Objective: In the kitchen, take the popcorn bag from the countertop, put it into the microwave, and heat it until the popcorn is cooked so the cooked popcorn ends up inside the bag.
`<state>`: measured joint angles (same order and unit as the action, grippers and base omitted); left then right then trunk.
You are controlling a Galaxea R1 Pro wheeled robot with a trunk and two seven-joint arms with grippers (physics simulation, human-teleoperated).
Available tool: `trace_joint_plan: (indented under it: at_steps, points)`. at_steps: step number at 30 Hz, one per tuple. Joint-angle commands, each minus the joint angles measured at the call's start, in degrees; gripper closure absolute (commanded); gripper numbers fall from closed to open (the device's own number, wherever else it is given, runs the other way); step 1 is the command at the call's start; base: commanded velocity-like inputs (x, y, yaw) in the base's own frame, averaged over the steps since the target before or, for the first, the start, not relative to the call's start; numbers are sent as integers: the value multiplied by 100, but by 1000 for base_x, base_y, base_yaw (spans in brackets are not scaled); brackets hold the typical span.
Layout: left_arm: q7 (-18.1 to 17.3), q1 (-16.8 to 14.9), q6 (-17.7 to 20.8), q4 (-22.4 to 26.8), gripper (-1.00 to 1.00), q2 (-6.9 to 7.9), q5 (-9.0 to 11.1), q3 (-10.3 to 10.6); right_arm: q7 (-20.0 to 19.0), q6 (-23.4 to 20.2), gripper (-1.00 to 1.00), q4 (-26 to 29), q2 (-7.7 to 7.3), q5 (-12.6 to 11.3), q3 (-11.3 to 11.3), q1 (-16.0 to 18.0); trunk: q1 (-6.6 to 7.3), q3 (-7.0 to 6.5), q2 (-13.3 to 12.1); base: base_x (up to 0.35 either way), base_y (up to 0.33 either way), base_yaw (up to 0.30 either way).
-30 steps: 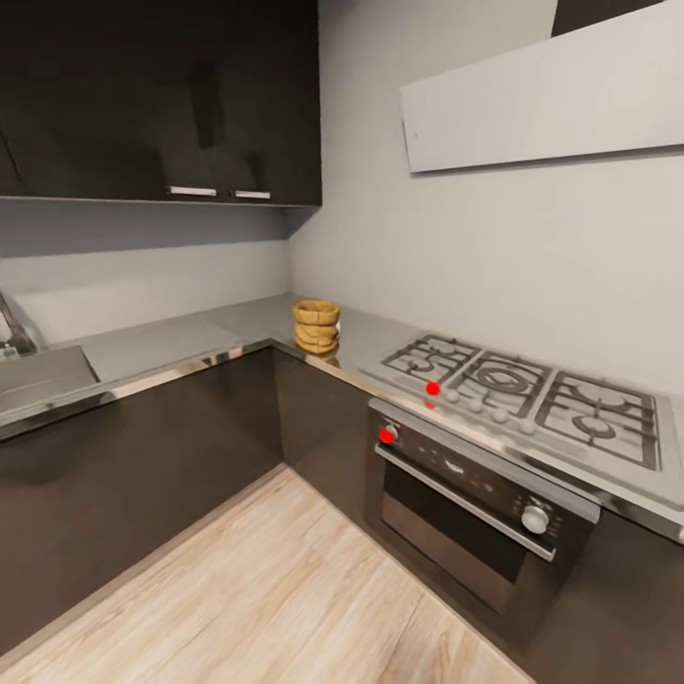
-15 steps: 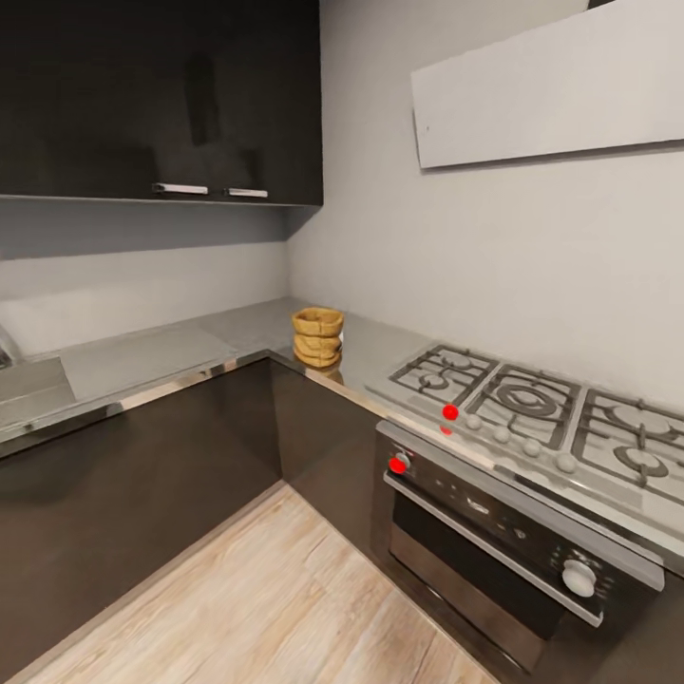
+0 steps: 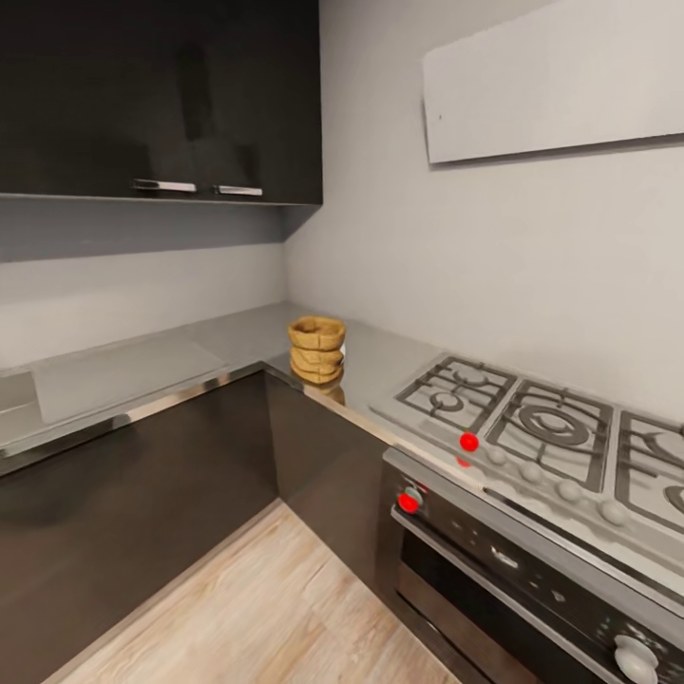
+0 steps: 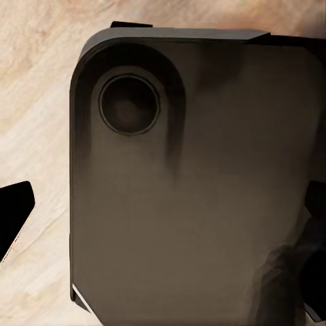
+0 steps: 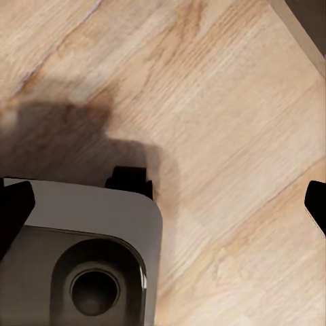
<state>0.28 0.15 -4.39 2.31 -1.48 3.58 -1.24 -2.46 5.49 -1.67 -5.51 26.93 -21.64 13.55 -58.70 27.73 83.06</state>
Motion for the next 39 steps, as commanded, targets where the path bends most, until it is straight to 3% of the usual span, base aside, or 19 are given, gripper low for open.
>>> trace_joint_plan:
  at_steps: [1,17,32,39]
  points:
    - [2,2,-9,6,-100,-2,37,-8,-9,31,-100,-18,-5,39,-48,7,-3,5,2,295,71,0]
    - [4,2,-18,6,-100,2,29,-8,-9,40,-100,-18,-20,41,-42,7,-3,5,2,227,94,0]
    - [22,0,-28,6,-100,-1,29,-16,-8,40,-100,-18,-21,41,-42,7,-3,5,2,42,26,0]
    - [24,2,-42,6,-100,1,440,-9,8,48,-100,-18,-2,48,-42,7,-3,5,2,0,0,0]
